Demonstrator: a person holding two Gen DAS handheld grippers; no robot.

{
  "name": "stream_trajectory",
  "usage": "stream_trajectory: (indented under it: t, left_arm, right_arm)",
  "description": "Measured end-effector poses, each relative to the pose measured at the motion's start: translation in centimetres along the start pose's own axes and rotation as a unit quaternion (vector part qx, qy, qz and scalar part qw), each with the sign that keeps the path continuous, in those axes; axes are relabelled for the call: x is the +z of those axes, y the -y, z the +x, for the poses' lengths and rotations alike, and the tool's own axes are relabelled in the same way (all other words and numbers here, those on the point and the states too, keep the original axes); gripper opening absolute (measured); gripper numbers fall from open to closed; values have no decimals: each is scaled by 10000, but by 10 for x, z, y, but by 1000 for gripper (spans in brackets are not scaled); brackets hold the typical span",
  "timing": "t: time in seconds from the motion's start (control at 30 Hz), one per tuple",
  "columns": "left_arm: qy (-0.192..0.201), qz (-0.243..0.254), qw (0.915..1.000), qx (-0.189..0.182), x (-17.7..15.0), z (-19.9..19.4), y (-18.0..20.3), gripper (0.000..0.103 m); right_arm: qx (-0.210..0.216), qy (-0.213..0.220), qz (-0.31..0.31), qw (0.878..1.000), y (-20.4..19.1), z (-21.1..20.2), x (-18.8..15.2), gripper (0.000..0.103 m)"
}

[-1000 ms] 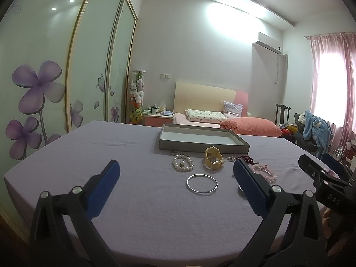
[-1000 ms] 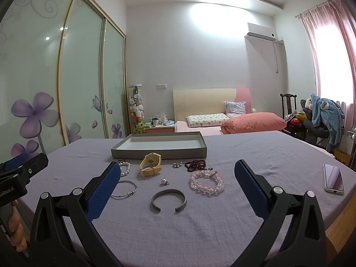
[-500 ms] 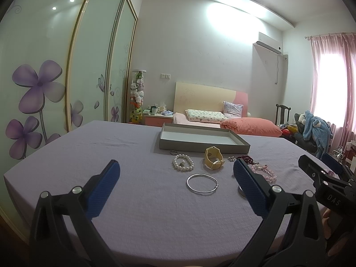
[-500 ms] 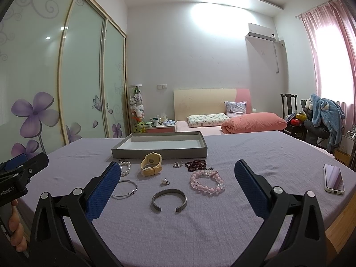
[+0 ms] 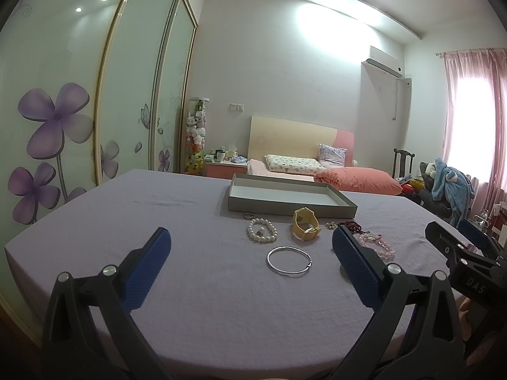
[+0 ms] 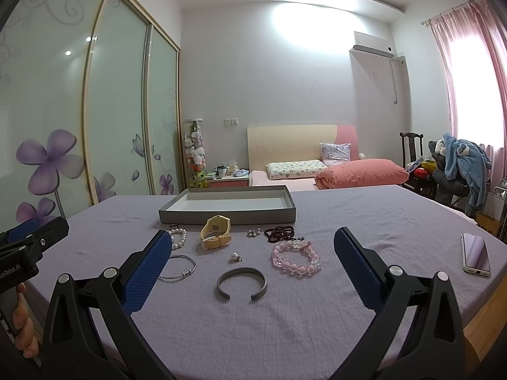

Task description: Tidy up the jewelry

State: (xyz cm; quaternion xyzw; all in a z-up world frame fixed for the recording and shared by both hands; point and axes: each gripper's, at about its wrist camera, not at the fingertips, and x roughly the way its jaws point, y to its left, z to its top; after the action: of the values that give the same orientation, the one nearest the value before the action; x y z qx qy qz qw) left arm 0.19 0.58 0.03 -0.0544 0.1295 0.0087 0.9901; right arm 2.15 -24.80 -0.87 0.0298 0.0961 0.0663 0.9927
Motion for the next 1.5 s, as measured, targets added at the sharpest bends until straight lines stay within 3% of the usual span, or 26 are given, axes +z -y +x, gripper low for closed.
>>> stream_trajectory:
  t: [1.17,1.5]
  left_arm:
    - [-21,17,10000,-14,-1,0,3,99]
    - [-319,22,9995,89,-7,21,3,99]
  right_arm:
    - [1,-47,20,10000,0,2,-2,101]
    - [29,-485,99,9988,5,25,-16,101]
